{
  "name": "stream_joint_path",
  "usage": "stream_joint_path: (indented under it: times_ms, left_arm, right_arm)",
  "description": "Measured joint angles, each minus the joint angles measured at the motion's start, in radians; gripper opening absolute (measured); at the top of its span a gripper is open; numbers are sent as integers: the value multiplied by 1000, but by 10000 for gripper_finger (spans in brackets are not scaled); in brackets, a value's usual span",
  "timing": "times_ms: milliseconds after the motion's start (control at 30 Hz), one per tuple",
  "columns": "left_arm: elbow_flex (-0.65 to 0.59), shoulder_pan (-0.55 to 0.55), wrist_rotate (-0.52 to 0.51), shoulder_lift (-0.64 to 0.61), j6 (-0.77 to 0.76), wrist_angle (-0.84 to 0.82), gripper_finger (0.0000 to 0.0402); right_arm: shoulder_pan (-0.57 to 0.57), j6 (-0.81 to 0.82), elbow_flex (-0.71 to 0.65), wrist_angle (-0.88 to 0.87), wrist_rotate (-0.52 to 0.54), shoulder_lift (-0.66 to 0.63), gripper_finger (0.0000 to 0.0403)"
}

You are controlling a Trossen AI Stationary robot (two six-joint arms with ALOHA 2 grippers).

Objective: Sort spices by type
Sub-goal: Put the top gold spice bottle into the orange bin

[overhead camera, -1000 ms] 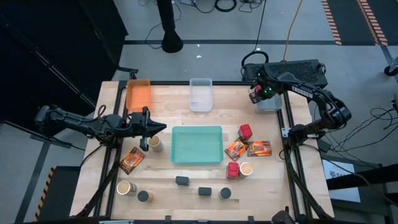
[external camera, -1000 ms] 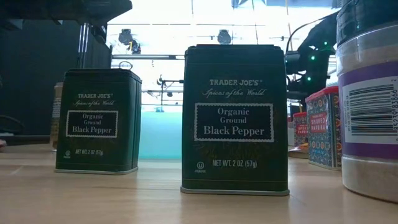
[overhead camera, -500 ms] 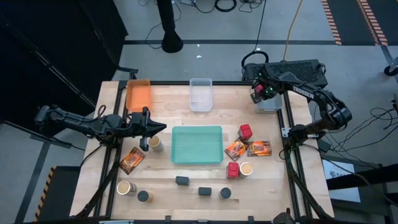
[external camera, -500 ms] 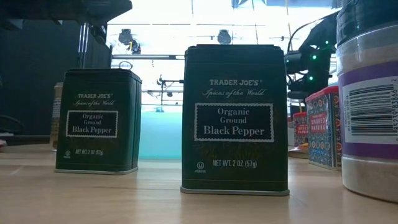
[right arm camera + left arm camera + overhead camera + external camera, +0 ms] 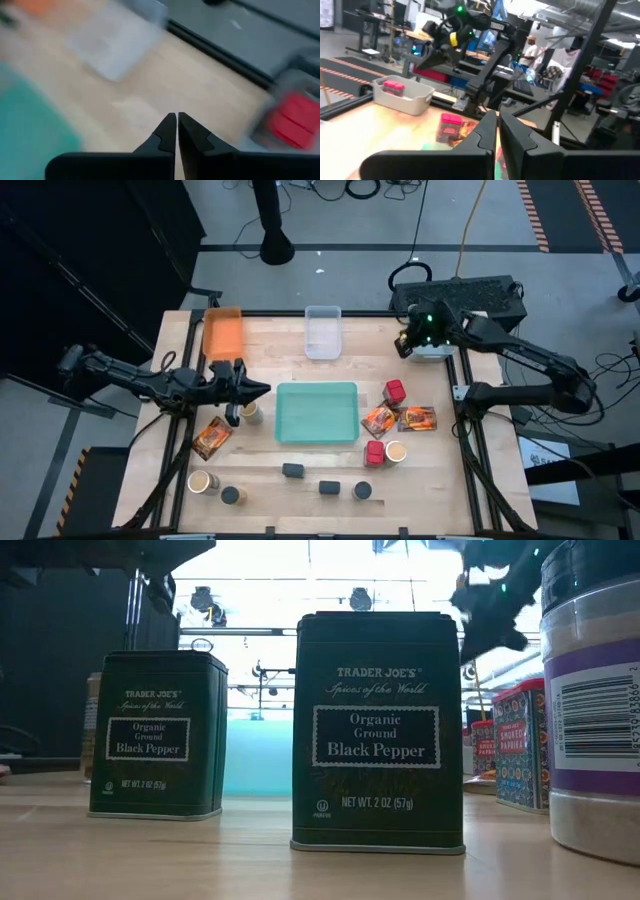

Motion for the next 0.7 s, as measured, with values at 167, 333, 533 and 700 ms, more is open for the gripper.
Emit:
stream_joint_path:
  times_ms: [167, 333, 533, 700]
  left_arm:
    - [79, -56, -31, 82, -1, -27, 22]
    - [190, -109, -56, 114, -51, -212, 22]
    - [304, -174, -160, 138, -106, -402, 22]
    - [391, -205, -180, 166, -149, -500, 22]
  right_arm:
    - [183, -2, 0, 115, 15, -22, 0]
    - [351, -3, 0, 177, 91, -22, 0]
    - [525, -8, 0, 245, 215, -22, 0]
    - [635, -53, -12, 351, 305, -7, 0]
